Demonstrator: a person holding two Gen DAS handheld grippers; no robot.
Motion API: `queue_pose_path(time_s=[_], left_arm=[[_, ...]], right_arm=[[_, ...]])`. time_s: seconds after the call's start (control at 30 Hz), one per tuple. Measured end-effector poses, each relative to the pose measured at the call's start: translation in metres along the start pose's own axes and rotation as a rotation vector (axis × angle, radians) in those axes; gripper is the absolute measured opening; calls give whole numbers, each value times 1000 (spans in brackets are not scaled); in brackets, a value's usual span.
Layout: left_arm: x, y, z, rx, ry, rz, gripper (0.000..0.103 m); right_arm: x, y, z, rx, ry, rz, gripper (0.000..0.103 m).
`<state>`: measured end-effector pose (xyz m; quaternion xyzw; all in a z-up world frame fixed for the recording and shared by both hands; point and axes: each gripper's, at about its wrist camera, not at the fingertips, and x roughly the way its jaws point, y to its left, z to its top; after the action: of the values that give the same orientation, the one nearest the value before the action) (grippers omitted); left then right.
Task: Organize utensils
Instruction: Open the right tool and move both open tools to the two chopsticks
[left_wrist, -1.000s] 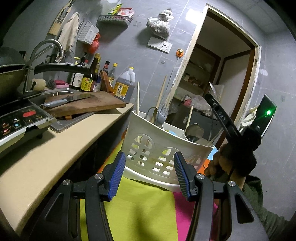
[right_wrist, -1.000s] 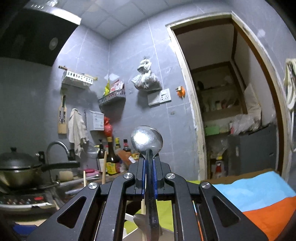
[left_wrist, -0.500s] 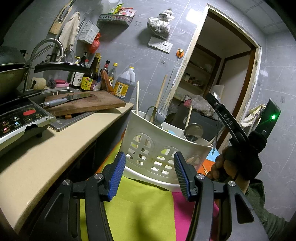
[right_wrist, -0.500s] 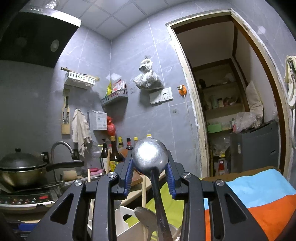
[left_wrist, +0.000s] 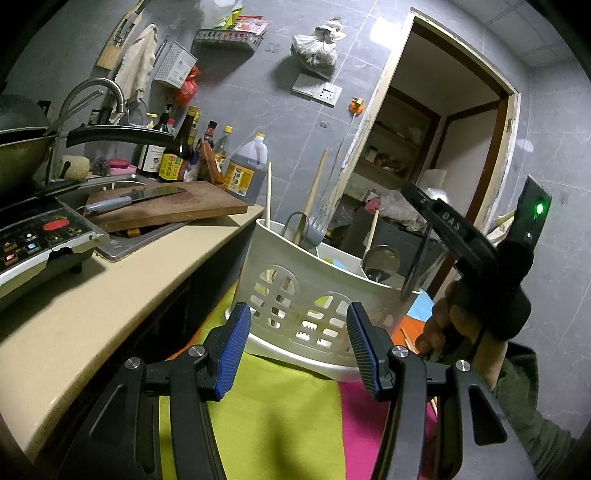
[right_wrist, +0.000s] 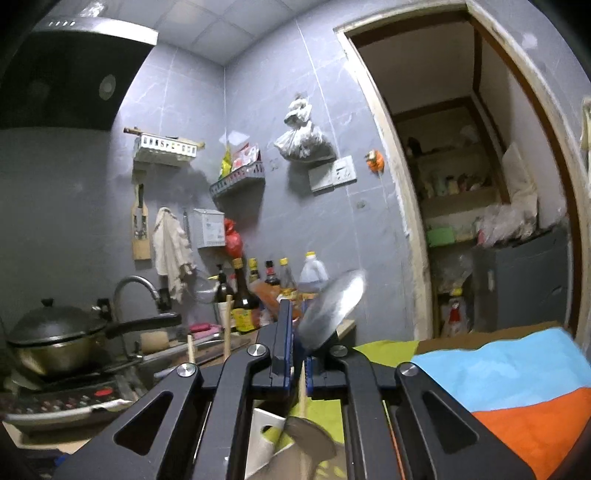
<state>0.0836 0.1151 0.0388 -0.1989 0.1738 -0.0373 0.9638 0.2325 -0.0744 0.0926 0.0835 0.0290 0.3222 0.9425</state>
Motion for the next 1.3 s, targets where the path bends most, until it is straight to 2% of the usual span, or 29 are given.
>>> queue_pose_path(time_s=[0.1, 0.23, 0.37, 0.5, 0.57, 0.6, 0.7, 0.77, 0.83, 0.9, 0.93, 1.03, 1.17, 1.3], left_arm=[[-1, 0, 0, 1, 2, -6, 48], [-1, 0, -2, -1, 6, -7, 48], [-2, -1, 0, 1, 3, -4, 50], [-3, -5, 3, 7, -11, 1, 52], [-3, -5, 5, 7, -13, 3, 52], [-3, -6, 5, 9, -14, 4, 52], [-3, -8, 7, 12, -17, 6, 52], [-3, -11, 9, 20, -19, 4, 52], [-3, -16, 12, 35, -22, -3, 53], [-3, -22, 16, 49, -27, -10, 58], [-3, -26, 18, 58, -32, -17, 58], [-3, -40, 24, 99, -51, -35, 60], [-1, -61, 30, 142, -65, -63, 72], [3, -85, 30, 191, -69, -86, 78]], right_arm=[[2, 0, 3, 32, 18, 23, 3], [-2, 7, 11, 3, -41, 21, 3], [2, 15, 8, -104, -88, -65, 3], [9, 15, -7, -172, -37, -117, 7], [8, 10, -10, -166, -11, -117, 20], [6, 8, -10, -160, -6, -111, 31], [-5, 3, -5, -159, 4, -95, 32], [-12, -1, 2, -149, 16, -81, 39], [-22, -5, 9, -136, 19, -76, 53], [-35, -9, 15, -126, 20, -84, 58], [-44, -12, 19, -125, 22, -96, 64], [-71, -19, 26, -118, 16, -112, 73], [-108, -26, 33, -129, 17, -148, 84], [-141, -33, 36, -130, 26, -196, 97]])
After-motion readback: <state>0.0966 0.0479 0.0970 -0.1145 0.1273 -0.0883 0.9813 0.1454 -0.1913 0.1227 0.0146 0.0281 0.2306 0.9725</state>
